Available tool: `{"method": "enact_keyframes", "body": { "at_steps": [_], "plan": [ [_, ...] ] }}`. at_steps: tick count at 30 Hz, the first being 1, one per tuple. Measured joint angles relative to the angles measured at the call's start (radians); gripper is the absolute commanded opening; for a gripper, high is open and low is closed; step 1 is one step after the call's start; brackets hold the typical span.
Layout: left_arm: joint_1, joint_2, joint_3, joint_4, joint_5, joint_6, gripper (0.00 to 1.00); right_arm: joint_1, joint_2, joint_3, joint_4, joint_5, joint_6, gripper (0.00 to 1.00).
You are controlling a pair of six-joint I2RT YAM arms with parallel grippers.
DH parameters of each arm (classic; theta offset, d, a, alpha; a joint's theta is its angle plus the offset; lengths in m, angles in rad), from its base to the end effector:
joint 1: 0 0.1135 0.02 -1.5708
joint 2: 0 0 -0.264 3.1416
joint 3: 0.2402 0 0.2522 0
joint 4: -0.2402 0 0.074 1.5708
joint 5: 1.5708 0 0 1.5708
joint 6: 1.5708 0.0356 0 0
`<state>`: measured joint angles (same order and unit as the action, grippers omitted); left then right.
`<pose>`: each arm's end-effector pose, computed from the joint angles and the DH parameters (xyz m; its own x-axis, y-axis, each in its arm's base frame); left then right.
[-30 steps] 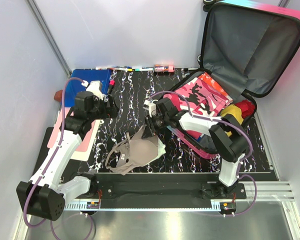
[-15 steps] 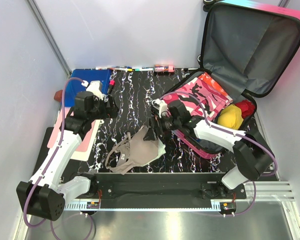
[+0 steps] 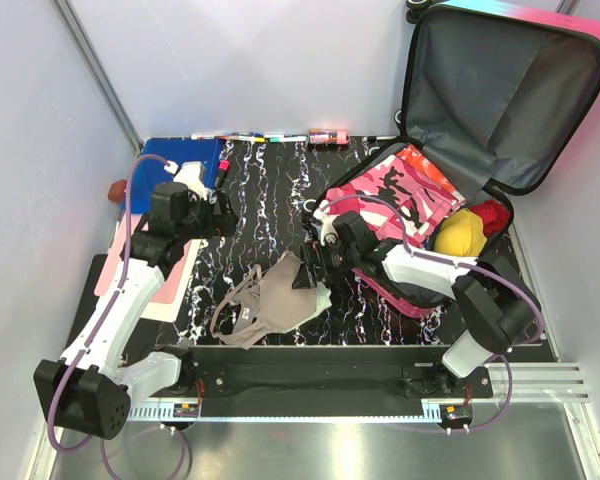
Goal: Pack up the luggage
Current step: Pick up the clothes at the center of the board.
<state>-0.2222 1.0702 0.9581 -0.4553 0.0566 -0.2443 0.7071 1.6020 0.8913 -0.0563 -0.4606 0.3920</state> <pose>0.2296 -0.0539 0.3185 -0.5731 -0.1181 -0.8109 0.1319 0.9634 -0.2335 0.2401 0.2259 0.1896 -0.8028 -0.2359 -0.5475 -0.5611 0.6095 0.5601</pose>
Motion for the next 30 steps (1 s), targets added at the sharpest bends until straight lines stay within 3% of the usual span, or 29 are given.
{"method": "enact_keyframes", "body": {
  "at_steps": [11,30],
  "plan": [
    [0.0,0.0,0.0,0.0,0.0,0.0,0.99,0.011,0.058,-0.007,0.047,0.014,0.003,1.0],
    [0.0,0.0,0.0,0.0,0.001,0.0,0.99,0.027,0.003,-0.062,0.053,0.097,0.03,1.0]
  ]
}}
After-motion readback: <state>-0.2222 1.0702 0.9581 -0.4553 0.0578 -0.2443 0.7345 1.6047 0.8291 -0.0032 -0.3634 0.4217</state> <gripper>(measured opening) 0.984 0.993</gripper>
